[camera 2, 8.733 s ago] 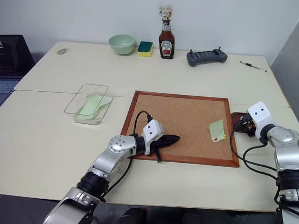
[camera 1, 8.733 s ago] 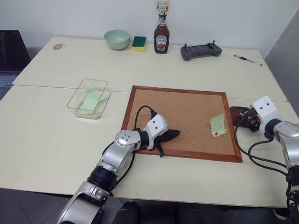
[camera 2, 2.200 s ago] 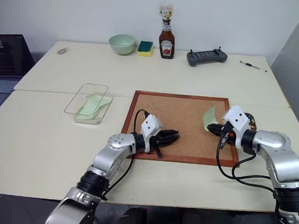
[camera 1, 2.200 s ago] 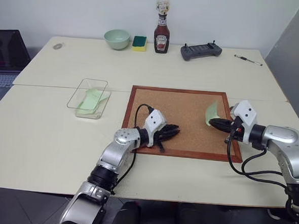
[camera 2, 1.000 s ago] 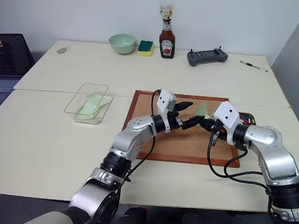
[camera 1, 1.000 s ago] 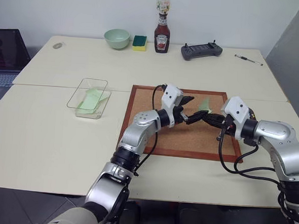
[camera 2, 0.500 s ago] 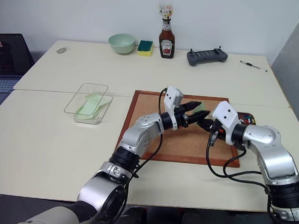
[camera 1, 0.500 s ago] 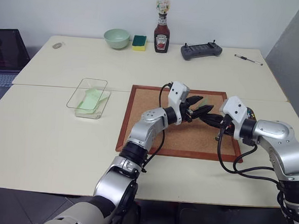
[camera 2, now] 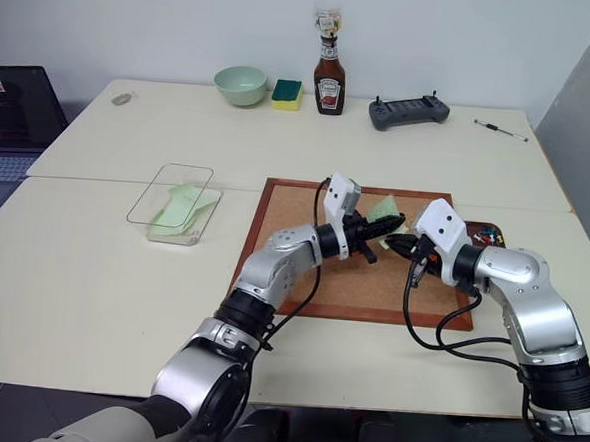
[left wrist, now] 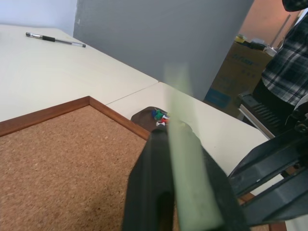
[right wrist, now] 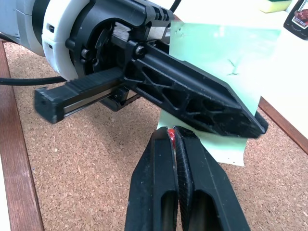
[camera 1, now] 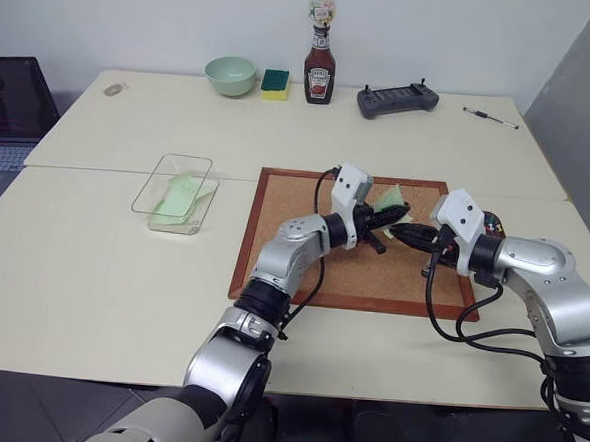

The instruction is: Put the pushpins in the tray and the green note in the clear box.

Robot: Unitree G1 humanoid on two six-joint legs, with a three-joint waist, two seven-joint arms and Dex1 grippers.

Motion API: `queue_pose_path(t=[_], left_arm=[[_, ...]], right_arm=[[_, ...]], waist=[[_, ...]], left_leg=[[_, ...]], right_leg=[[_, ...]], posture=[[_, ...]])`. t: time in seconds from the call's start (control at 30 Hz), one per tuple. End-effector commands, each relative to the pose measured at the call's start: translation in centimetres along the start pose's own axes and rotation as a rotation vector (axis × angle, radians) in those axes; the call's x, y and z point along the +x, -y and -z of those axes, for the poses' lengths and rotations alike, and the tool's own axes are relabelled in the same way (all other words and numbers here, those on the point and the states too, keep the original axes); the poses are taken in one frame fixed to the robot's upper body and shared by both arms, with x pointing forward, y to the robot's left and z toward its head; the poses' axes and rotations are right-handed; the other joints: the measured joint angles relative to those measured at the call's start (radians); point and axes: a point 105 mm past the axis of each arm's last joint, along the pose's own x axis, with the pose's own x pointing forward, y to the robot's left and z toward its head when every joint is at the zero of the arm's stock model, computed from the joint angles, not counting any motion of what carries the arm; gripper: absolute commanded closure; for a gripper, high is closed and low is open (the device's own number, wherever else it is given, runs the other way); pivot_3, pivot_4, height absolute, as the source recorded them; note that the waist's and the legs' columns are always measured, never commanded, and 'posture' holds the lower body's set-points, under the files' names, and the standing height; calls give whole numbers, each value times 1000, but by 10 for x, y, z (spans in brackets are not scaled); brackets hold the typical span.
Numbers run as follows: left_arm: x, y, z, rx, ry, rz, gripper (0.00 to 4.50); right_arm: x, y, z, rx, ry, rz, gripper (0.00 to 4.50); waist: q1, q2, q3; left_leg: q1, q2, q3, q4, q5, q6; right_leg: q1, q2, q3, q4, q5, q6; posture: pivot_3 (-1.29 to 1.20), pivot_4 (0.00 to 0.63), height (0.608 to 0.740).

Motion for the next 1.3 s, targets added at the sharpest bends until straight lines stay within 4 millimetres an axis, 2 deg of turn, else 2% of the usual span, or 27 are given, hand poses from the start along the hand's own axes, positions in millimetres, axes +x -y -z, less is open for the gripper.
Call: queue_pose_path(t=[0.03,0.3,0.6,1.3], left_arm=[[1,1,-10,-17,43,1,4492],[-2,-5,-13,-92,71,-36,4492],[-3,-6,-13,-96,76,-50,4492],[-5,-10,-13,-73,83,-83,4492]], right_arm=[[-3,3,-20,-57,63,21,4500],[-4,10,-28,-54,110,60,4500],[-4,13,-36,5,166,89,4500],[-11,20,-34,210,166,144,4500]], waist=[[0,0,0],[0,0,0],[0,0,0],[0,0,0]], left_leg=[[0,0,0,0,0,0],[0,0,0,0,0,0],[0,0,0,0,0,0],[-1,0,0,0,0,0]], right_leg=[[0,0,0,0,0,0],[0,0,0,0,0,0],[0,0,0,0,0,0],[-2,0,0,1,0,0]], posture=[[0,150,740],[0,150,740],[0,150,740],[0,150,740]])
